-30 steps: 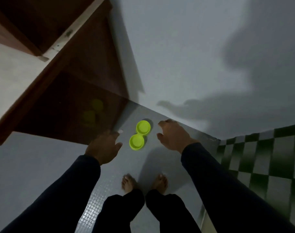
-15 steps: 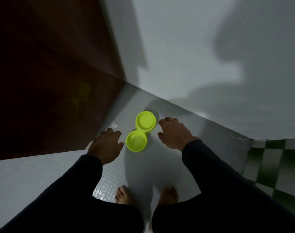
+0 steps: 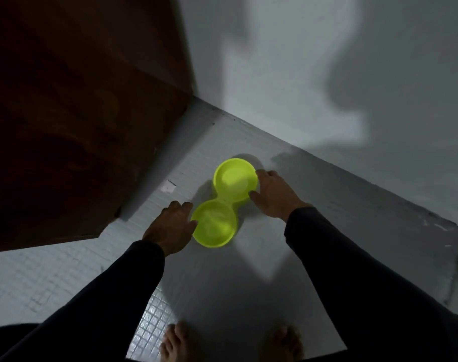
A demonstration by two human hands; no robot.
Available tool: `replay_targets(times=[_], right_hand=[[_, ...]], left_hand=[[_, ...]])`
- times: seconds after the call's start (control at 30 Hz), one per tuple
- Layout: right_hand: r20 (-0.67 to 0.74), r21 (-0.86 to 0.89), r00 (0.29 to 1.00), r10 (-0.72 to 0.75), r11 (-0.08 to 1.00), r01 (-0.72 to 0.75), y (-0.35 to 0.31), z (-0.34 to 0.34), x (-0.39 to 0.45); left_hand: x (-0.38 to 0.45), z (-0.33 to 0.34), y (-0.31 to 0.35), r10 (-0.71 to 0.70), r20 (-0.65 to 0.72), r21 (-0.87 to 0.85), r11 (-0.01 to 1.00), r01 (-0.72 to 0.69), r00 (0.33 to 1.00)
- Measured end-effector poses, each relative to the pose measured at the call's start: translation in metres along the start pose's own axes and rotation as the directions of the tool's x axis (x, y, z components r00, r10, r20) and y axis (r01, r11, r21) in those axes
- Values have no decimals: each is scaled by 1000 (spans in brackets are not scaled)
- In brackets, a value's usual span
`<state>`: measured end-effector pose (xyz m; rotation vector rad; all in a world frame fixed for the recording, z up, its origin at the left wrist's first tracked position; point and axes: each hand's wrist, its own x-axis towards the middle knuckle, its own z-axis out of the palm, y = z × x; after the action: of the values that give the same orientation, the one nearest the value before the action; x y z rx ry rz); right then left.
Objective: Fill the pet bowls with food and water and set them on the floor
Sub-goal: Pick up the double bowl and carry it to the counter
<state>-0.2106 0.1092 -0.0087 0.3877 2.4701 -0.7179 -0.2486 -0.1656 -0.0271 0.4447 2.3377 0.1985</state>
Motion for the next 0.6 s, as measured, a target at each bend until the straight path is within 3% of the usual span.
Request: replay_targets(times=[0.33, 0.6], right_hand=[[-46, 99, 996, 80, 992, -75, 17, 33, 50], [-19, 131, 995, 99, 987, -95, 28, 41, 60]], left_hand=[[32, 43, -17, -27, -18, -166, 986, 24, 999], [37, 53, -21, -3, -6, -188, 982, 2, 1000]])
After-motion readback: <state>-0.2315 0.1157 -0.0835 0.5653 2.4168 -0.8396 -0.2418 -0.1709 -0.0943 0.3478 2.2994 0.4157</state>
